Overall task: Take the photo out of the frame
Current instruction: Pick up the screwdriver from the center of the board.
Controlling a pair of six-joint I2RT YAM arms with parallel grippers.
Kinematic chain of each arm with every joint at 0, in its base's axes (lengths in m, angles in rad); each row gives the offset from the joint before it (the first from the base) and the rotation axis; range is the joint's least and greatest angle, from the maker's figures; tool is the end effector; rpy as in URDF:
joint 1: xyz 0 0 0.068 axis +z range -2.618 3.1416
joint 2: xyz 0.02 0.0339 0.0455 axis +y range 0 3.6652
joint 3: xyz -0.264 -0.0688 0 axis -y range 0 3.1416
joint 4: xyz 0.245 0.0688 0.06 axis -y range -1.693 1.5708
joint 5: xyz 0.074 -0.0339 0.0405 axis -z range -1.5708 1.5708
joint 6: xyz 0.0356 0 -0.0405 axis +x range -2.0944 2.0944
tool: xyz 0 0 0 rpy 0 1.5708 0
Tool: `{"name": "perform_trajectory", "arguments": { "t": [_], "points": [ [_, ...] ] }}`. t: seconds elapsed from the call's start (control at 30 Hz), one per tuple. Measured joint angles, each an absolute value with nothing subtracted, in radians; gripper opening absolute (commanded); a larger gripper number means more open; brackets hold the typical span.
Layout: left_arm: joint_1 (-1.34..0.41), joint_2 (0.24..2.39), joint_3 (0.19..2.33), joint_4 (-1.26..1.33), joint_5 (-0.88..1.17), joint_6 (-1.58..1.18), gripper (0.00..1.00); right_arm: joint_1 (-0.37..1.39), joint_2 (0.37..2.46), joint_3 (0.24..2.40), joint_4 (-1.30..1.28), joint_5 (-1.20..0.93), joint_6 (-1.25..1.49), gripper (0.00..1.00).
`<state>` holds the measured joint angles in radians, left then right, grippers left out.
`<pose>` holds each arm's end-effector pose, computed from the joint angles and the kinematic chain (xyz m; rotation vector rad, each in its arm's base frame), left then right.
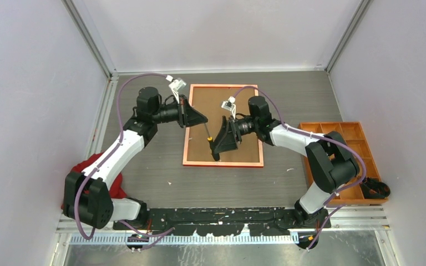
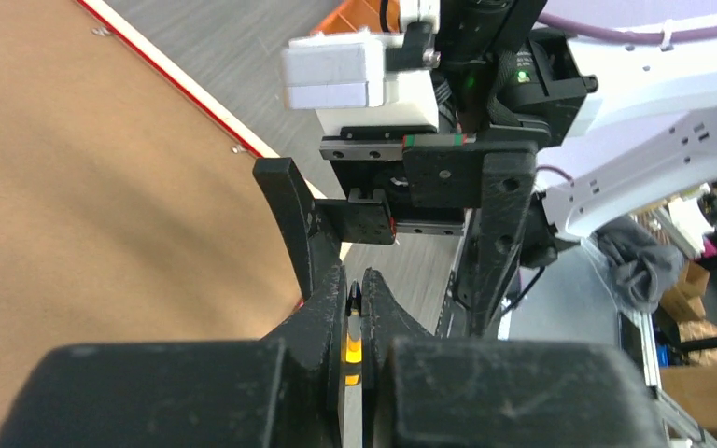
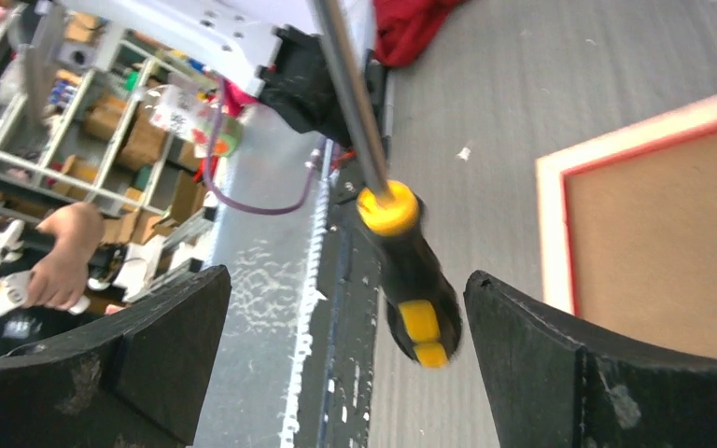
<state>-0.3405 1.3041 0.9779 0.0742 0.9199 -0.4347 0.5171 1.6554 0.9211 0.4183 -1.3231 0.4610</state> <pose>0.2679 -0.1250 0.3227 0.6098 1.8430 -1.3621 0.2811 0.1996 0.2312 -1.0721 1.7804 1.8604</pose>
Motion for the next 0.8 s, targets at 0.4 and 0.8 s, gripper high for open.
{"name": "perform_trajectory", "arguments": {
  "t": [0.4, 0.8],
  "points": [
    [-0.278, 1.257, 0.946, 0.216, 0.909, -0.57, 0.0, 0.513, 1.656, 1.01, 0.007, -1.189, 0.134, 1.0],
    [-0.266, 1.248, 0.913, 0.274, 0.912, -0.618, 0.0, 0.568, 1.656, 0.988, 0.039, -1.167, 0.133, 0.57]
  ]
}}
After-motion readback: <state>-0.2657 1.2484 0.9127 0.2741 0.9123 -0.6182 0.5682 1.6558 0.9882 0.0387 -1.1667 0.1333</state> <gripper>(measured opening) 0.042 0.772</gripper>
